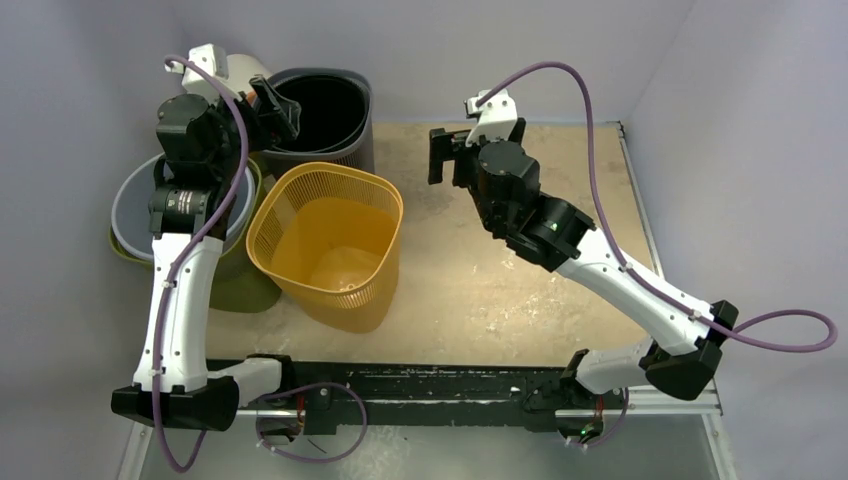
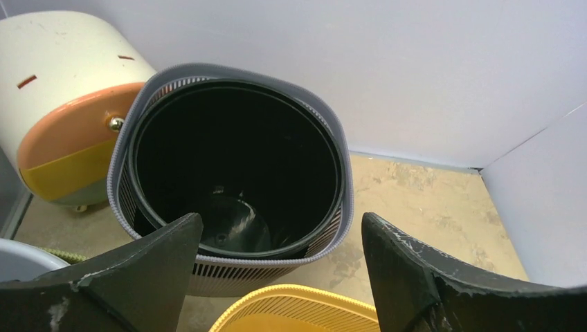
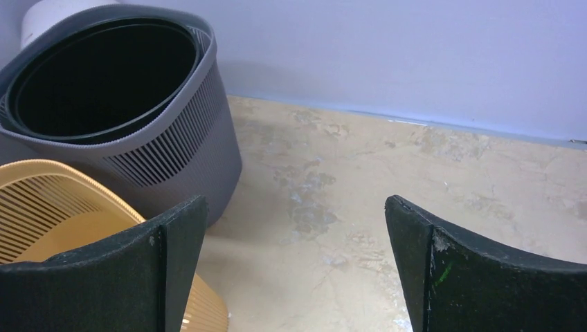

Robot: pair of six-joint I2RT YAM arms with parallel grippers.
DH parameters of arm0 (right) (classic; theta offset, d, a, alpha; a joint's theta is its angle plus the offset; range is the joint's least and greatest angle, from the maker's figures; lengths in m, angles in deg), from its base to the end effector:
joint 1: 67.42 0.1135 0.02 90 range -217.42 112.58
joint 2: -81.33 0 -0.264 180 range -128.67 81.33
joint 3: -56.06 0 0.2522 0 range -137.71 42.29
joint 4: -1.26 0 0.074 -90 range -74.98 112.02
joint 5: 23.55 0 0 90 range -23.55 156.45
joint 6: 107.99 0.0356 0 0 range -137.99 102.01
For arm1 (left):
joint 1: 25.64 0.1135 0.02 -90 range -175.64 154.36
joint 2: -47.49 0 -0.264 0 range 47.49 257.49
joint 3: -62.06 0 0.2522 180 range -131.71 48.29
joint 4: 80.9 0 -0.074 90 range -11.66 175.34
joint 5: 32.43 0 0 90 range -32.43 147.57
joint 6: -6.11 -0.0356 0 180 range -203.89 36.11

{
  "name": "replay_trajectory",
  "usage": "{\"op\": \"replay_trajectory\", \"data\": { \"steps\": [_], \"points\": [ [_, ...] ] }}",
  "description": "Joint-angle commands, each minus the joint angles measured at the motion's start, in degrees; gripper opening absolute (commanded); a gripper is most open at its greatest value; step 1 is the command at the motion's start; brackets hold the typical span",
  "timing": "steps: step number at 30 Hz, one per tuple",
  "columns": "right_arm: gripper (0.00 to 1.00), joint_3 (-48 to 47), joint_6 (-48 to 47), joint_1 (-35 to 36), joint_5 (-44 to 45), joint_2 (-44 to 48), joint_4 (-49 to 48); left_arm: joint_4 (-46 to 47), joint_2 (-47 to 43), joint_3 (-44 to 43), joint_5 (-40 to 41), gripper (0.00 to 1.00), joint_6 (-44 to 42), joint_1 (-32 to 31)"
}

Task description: Turn the large container upside down

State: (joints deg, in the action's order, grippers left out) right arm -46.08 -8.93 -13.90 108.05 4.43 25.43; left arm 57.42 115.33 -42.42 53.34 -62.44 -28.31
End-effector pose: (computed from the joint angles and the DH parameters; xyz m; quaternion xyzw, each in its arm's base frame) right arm 0.1908 0.2182 0.4800 -0.0131 0.7020 0.1339 0.6993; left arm 0.2315 -0.0134 0.4989 -0.0957 0.7312 -0.1676 0.6543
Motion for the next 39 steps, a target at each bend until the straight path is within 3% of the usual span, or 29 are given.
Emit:
{"op": "replay_trajectory", "data": {
  "steps": [1, 12, 17, 25, 29, 34, 39],
  "points": [
    [1.00, -0.4, -0.6, 0.0, 1.8, 0.4, -1.5, 2.5, -0.9, 0.5, -0.9, 0.82, -0.4, 0.4],
    [1.00, -0.9, -6.2, 0.0, -17.9, 2.8, -2.0, 0.7, -0.3, -0.7, -0.7, 0.82, 0.0, 0.4],
    [0.98, -5.8, -6.2, 1.7, -27.8, -0.5, 1.4, -0.1, -0.1, -1.2, -0.3, 0.82, 0.4, 0.4],
    [0.93, -3.4, -3.9, 4.4, -30.0, -3.1, 0.4, -2.3, -1.4, -1.1, 0.8, 0.82, -0.7, 0.4],
    [0.84, -0.1, -2.4, 4.4, -28.0, -3.5, 0.7, -2.5, -2.0, -0.5, 0.9, 0.82, -0.9, 0.4],
    [0.62, 2.1, -1.1, 4.4, -28.8, -3.7, 1.3, -2.1, -2.8, 1.0, 0.9, 0.82, -0.6, 0.4],
    [0.62, 3.2, 0.4, 4.3, -30.3, -4.2, 0.0, -2.2, -3.3, 1.9, 0.8, 0.83, -0.8, 0.4]
  ]
}}
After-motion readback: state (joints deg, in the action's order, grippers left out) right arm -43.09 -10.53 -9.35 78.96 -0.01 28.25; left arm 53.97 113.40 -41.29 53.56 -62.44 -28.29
